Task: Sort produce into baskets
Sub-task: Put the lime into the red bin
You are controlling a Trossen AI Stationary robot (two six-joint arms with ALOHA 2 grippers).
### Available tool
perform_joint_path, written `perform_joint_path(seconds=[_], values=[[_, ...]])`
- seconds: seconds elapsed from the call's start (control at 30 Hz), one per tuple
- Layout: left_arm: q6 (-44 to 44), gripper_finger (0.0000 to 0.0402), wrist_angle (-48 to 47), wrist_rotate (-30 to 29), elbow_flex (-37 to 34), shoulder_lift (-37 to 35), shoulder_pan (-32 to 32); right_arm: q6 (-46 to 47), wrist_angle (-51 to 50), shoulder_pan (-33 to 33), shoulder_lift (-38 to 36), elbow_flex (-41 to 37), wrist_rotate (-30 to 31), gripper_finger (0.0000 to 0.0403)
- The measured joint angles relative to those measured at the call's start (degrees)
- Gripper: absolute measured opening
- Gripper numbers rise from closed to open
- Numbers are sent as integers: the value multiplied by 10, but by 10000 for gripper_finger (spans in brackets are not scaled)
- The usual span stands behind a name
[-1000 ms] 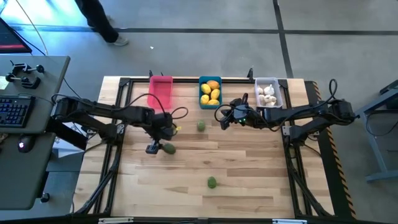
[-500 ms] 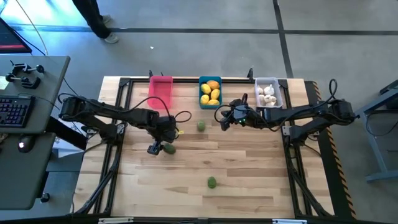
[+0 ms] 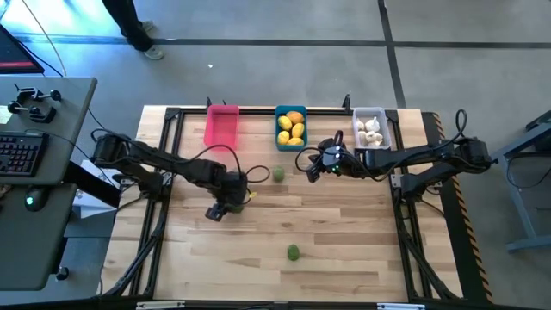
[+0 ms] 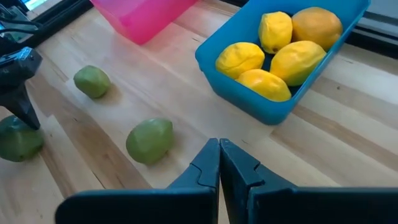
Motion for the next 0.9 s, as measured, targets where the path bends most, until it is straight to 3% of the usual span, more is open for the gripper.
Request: perform_joint_path(seconds=[0.2,0.47,0.7,0.9], values=[[-20,238,-1,-6,0,9,0,-6,0,0,0,0,10,0],[-74,163,-30,-10,-1,-40,38,-8,1,-3,0,0,11,0],[-116,150,-88,-10,17,-143,128,-8,1,-15,0,0,13,0],[-189,150,-97,-40,68,-199,265,-8,1,-25,0,0,13,0]])
